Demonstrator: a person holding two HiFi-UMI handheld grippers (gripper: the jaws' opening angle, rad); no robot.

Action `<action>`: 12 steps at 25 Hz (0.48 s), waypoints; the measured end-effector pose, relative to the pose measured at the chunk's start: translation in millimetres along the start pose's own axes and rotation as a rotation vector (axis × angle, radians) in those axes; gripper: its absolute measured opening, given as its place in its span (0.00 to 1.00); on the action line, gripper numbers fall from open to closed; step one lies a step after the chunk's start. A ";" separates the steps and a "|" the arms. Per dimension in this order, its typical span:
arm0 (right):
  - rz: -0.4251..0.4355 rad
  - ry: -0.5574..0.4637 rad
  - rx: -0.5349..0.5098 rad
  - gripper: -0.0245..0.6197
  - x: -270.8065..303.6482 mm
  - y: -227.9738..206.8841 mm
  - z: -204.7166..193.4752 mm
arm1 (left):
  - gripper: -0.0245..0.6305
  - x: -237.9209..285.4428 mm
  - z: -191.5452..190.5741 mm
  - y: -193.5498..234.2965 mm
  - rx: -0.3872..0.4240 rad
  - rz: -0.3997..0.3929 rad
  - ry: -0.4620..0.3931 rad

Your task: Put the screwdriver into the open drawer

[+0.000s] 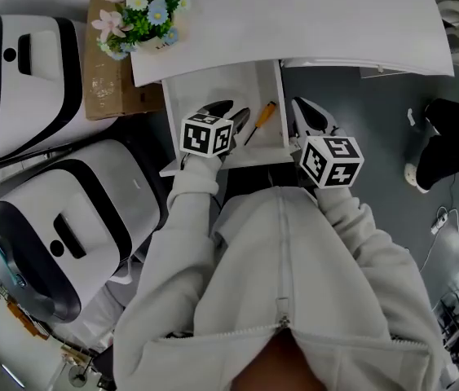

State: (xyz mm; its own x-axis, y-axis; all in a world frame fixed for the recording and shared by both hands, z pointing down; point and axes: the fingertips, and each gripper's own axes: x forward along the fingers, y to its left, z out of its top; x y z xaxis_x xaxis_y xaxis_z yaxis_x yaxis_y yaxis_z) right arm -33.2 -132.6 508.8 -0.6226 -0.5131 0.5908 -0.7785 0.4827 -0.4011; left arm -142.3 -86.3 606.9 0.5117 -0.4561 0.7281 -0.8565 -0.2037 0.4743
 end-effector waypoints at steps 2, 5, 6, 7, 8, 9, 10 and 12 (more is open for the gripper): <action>0.029 0.002 -0.009 0.09 -4.3 2.7 5.1 | 0.35 -16.1 12.4 -6.7 -0.001 0.034 -0.070; 0.059 0.000 -0.018 0.09 -13.9 2.8 13.3 | 0.35 -37.8 29.1 -21.0 0.011 0.069 -0.156; 0.065 -0.003 -0.020 0.09 -17.0 2.4 16.1 | 0.35 -44.9 34.2 -25.6 0.014 0.080 -0.184; 0.073 -0.005 -0.021 0.09 -19.9 2.2 19.0 | 0.35 -52.5 39.3 -30.0 0.015 0.091 -0.212; 0.082 -0.008 -0.023 0.09 -22.5 2.5 22.0 | 0.35 -60.4 44.2 -33.9 0.014 0.104 -0.242; 0.093 -0.013 -0.026 0.09 -24.9 3.1 25.4 | 0.34 -68.4 49.0 -37.3 0.012 0.118 -0.272; 0.105 -0.019 -0.031 0.09 -27.2 4.0 29.1 | 0.33 -76.2 53.4 -40.3 0.010 0.135 -0.301; 0.128 -0.034 -0.045 0.09 -32.4 6.0 37.5 | 0.29 -91.6 60.7 -45.1 0.006 0.175 -0.359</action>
State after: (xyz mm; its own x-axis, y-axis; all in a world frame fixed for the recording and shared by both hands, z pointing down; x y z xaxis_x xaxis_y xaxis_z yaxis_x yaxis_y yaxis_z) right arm -20.7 -139.7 461.0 -0.7198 -0.4685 0.5122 -0.6884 0.5767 -0.4398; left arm -154.7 -87.9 488.8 0.3023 -0.7580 0.5780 -0.9296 -0.1002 0.3547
